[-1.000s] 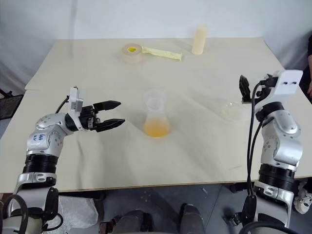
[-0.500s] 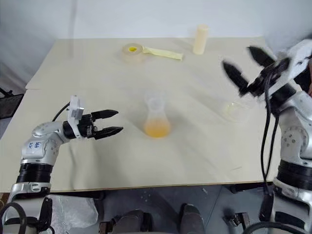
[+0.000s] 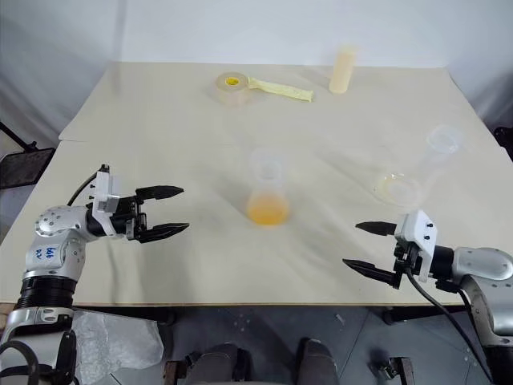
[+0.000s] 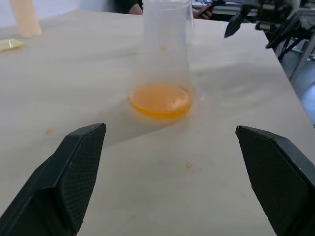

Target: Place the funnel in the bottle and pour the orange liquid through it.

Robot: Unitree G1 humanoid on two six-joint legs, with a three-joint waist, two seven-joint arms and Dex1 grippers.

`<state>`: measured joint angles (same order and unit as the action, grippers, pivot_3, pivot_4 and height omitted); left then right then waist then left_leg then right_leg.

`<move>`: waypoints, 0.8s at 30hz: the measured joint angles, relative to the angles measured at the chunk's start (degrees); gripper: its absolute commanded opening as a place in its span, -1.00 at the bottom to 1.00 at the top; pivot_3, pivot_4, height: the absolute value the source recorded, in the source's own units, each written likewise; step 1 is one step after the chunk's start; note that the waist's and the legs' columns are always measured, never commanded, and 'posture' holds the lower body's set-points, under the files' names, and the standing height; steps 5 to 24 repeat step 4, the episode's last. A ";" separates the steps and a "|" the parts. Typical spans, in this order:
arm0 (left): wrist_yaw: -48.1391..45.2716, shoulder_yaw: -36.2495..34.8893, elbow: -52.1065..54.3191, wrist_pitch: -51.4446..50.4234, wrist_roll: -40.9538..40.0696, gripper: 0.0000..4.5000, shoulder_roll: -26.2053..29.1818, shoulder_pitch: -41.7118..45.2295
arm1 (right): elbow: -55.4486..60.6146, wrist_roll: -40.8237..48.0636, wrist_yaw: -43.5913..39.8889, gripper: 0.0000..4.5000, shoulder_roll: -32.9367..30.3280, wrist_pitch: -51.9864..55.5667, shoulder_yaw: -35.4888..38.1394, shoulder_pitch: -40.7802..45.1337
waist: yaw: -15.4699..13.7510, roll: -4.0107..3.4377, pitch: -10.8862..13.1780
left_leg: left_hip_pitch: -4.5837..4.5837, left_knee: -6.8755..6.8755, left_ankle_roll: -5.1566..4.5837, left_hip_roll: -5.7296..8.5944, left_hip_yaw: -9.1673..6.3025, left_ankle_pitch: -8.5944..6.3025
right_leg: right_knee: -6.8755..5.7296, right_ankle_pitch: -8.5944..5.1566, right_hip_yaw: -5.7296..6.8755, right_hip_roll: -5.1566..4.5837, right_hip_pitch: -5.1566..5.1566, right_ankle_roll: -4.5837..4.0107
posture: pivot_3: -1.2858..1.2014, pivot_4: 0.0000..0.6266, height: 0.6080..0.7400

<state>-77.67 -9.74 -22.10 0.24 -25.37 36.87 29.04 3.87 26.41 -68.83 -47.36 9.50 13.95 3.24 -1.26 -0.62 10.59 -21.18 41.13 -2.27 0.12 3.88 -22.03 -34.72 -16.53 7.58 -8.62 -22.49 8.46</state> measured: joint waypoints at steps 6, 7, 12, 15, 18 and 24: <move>-0.82 0.04 -0.84 0.90 -0.04 1.00 -0.01 0.47 | -1.17 -0.07 0.51 0.99 0.68 -1.40 -0.05 1.60 | -0.06 0.00 0.00 | -0.01 0.01 0.00 0.00 -0.02 0.00 | -0.01 0.00 0.01 0.00 0.01 0.00 | 0.03 -0.52 1.00; -0.82 0.04 -0.84 0.90 -0.04 1.00 -0.01 0.47 | -1.17 -0.07 0.51 0.99 0.68 -1.40 -0.05 1.60 | -0.06 0.00 0.00 | -0.01 0.01 0.00 0.00 -0.02 0.00 | -0.01 0.00 0.01 0.00 0.01 0.00 | 0.03 -0.52 1.00; -0.82 0.04 -0.84 0.90 -0.04 1.00 -0.01 0.47 | -1.17 -0.07 0.51 0.99 0.68 -1.40 -0.05 1.60 | -0.06 0.00 0.00 | -0.01 0.01 0.00 0.00 -0.02 0.00 | -0.01 0.00 0.01 0.00 0.01 0.00 | 0.03 -0.52 1.00; -0.82 0.04 -0.84 0.90 -0.04 1.00 -0.01 0.47 | -1.17 -0.07 0.51 0.99 0.68 -1.40 -0.05 1.60 | -0.06 0.00 0.00 | -0.01 0.01 0.00 0.00 -0.02 0.00 | -0.01 0.00 0.01 0.00 0.01 0.00 | 0.03 -0.52 1.00; -0.82 0.04 -0.84 0.90 -0.04 1.00 -0.01 0.47 | -1.17 -0.07 0.51 0.99 0.68 -1.40 -0.05 1.60 | -0.06 0.00 0.00 | -0.01 0.01 0.00 0.00 -0.02 0.00 | -0.01 0.00 0.01 0.00 0.01 0.00 | 0.03 -0.52 1.00; -0.82 0.04 -0.84 0.90 -0.04 1.00 -0.01 0.47 | -1.17 -0.07 0.51 0.99 0.68 -1.40 -0.05 1.60 | -0.06 0.00 0.00 | -0.01 0.01 0.00 0.00 -0.02 0.00 | -0.01 0.00 0.01 0.00 0.01 0.00 | 0.03 -0.52 1.00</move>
